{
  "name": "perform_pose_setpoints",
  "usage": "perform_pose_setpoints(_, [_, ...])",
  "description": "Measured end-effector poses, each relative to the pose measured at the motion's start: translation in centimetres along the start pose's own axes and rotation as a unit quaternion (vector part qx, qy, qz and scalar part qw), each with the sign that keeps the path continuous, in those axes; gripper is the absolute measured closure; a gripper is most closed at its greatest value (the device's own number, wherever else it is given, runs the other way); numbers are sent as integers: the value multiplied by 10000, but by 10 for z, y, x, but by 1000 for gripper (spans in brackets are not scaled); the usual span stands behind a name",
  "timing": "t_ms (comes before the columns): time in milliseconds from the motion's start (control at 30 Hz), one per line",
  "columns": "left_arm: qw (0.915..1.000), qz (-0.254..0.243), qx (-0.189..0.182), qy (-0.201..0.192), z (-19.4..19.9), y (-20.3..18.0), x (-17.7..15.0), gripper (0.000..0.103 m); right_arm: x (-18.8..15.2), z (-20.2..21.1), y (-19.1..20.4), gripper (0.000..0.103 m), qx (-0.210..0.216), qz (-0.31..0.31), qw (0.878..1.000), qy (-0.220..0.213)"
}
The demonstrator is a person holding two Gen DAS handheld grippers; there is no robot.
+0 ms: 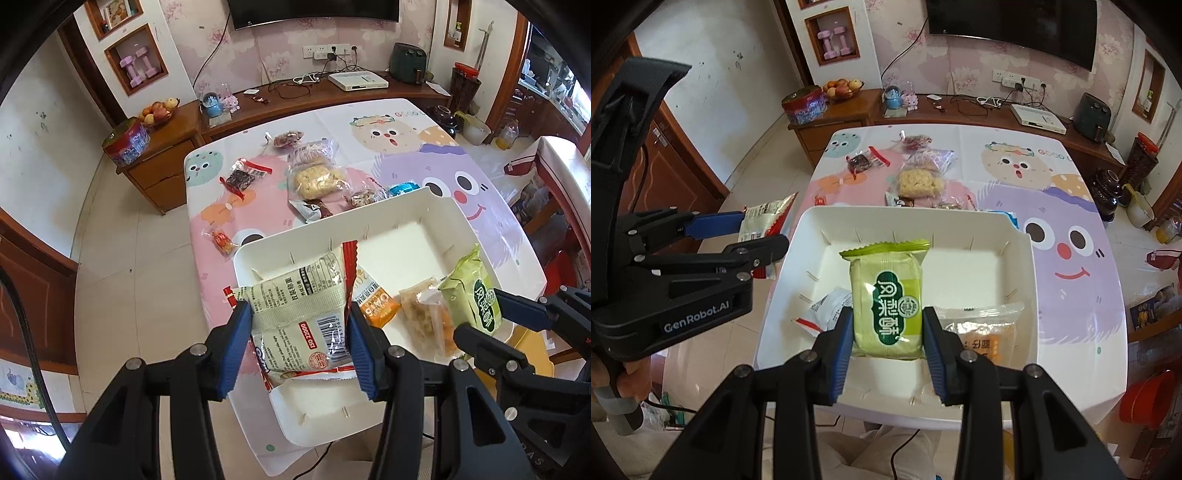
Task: Organize snacks
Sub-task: 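Carry both snacks over the white tray and open both tools to release them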
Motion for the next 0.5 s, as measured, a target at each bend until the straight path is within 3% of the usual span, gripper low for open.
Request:
perform_pose_setpoints(433, [9997, -41, -70, 225, -11, -9, -8, 53, -8, -6, 0, 66, -86, 26, 9998, 177])
perform_pose_setpoints(500, [9996, -5, -97, 251, -12, -9, -8, 48, -9, -5, -2, 65, -162, 29, 9997, 188])
Point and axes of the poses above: each gripper's, at about its wrist camera, not at the fingertips, and z roughly against the way its jaws point, y to its left, x to its top, the point moved 5 cm from there along -z, roughly the way its jaws point, and after that the axes turned 13 degrees about x, right-handed, at the moved point
